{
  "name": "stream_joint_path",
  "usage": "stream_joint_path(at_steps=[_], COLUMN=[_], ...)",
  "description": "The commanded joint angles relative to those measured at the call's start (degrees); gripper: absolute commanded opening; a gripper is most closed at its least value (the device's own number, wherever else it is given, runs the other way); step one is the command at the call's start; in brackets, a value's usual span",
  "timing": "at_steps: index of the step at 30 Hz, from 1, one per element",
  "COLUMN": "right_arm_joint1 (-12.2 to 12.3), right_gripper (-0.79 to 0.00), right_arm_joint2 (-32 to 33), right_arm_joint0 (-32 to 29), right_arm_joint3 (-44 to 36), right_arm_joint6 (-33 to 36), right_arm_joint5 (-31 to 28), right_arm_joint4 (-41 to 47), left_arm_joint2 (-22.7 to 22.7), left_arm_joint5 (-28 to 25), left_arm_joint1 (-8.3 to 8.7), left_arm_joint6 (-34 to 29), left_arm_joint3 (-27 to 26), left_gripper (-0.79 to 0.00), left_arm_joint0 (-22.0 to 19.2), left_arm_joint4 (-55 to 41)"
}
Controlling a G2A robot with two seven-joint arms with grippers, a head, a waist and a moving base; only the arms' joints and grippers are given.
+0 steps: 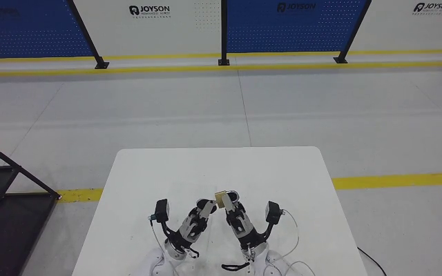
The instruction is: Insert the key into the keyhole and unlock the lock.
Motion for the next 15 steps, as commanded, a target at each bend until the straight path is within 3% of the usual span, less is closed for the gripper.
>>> stream_joint_path(at_steps=[1, 15], right_arm_joint1=[-0.01, -0.07], right_gripper=[-0.785, -0.785], right_arm_joint2=[0.04, 0.27], right_arm_joint0=[-0.07, -0.38], right_arm_joint3=[-0.08, -0.45], right_arm_joint6=[0.12, 1.03], right_arm_joint5=[0.13, 1.09], right_arm_joint4=[0.07, 0.50], left_arm_joint2=[-0.01, 1.29], left_arm_joint5=[1.07, 9.67], left_arm_joint1=[-0.12, -0.70], left_arm_joint6=[1.87, 15.84], left_arm_joint3=[0.06, 2.28], left_gripper=[-0.785, -0.785], left_arm_joint0=[-0.07, -1.11], left_arm_joint4=[2.25, 17.41])
